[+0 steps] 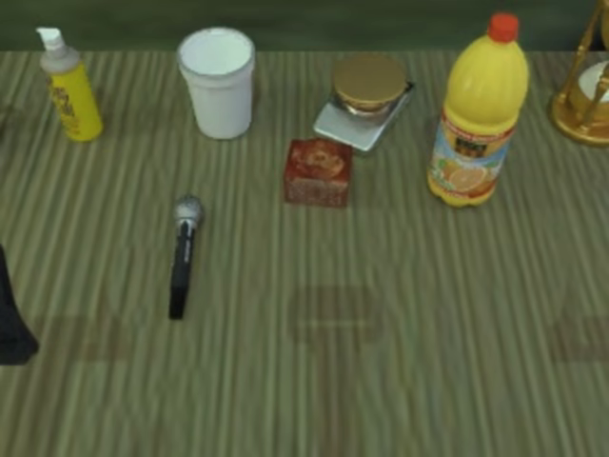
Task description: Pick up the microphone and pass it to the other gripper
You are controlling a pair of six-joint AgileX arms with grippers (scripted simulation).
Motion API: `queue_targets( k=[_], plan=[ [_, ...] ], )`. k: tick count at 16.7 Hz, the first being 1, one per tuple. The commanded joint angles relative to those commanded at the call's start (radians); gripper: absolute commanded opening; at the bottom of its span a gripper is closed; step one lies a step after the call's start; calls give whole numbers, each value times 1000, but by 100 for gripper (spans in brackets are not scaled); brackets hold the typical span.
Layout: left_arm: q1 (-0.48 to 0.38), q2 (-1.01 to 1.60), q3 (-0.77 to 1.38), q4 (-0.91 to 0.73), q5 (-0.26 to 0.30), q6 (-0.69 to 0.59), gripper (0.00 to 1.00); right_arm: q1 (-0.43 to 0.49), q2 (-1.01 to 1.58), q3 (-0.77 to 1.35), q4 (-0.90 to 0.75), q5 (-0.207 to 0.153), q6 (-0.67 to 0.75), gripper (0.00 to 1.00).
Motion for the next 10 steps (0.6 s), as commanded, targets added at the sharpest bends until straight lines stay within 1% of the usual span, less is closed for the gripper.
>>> queue_targets(
  k=[3,5,7,10],
  plan=[
    [-2,10,9,-7,0,-1,100,0,0,0,0,0,0,100],
    [-15,62,53,-42,0,-8,100,0,0,0,0,0,0,100],
    [-34,157,130,-100,-1,-21,100,0,0,0,0,0,0,100],
    [-75,376,294,-215,-4,-53,100,0,0,0,0,0,0,100]
  ],
)
